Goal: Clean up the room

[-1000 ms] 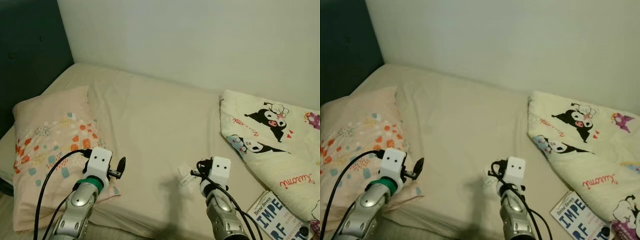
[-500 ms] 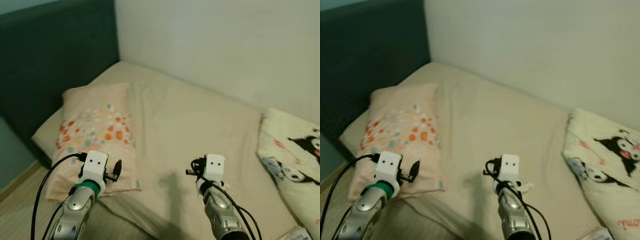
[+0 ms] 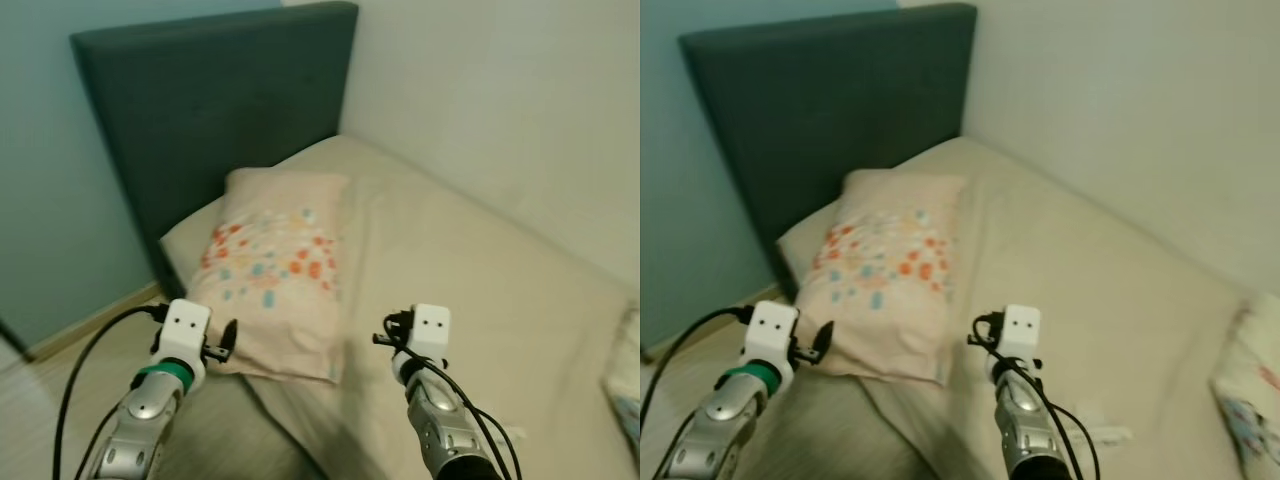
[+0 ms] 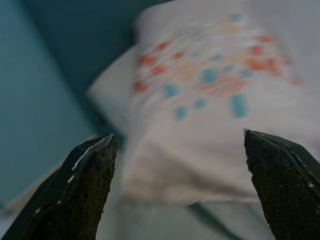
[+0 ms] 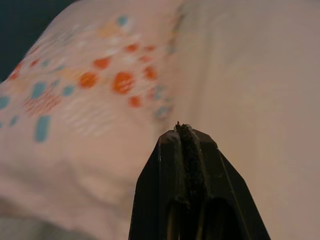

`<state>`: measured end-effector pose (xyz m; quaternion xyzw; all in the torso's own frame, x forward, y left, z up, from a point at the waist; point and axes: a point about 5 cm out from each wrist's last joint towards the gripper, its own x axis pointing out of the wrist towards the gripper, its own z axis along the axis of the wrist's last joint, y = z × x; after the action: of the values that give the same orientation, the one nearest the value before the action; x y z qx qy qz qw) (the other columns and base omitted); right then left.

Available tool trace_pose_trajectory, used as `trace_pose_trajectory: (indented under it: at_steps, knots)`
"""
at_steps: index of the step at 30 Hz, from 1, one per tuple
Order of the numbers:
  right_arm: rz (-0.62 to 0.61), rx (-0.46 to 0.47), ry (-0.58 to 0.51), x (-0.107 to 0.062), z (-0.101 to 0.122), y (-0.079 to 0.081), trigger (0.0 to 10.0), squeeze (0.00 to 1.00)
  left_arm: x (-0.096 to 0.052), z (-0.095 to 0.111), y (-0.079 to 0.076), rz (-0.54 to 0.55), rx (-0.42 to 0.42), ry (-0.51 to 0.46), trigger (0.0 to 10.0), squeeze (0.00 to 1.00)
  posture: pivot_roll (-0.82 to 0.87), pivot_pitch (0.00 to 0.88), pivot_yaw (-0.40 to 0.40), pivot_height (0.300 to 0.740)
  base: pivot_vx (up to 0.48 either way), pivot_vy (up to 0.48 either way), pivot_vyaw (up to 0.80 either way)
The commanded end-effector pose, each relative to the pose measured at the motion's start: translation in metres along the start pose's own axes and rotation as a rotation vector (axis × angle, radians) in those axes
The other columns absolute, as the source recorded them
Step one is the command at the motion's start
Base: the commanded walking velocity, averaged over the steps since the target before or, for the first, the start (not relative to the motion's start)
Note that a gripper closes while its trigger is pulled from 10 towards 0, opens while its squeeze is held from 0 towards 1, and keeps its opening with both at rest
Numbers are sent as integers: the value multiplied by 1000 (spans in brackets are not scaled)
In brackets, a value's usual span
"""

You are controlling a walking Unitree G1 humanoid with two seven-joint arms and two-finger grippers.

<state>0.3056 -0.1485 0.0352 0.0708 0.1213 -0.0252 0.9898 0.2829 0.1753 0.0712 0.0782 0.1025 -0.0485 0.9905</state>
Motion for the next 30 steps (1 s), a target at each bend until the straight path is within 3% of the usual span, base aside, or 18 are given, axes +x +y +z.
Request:
trace_pose_trajectory:
  at_steps: [1,9,24,30]
  knots:
    - [-9,6,20,-2,-5,-2,10000,0,-2,-7,-3,-9,1,31,10000,0,149,0,-31,740,0,0,800]
    - [-14,8,25,-2,-6,-2,10000,0,-2,-7,-3,-11,2,34,10000,0,149,0,-30,740,0,0,800]
    - [-21,8,41,-2,-9,-2,10000,0,-3,-7,-4,-5,-15,38,10000,0,151,0,-40,740,0,0,0]
    - [-20,4,45,-2,-10,-2,10000,0,-3,-8,-3,5,-25,41,10000,0,150,0,-44,740,0,477,0]
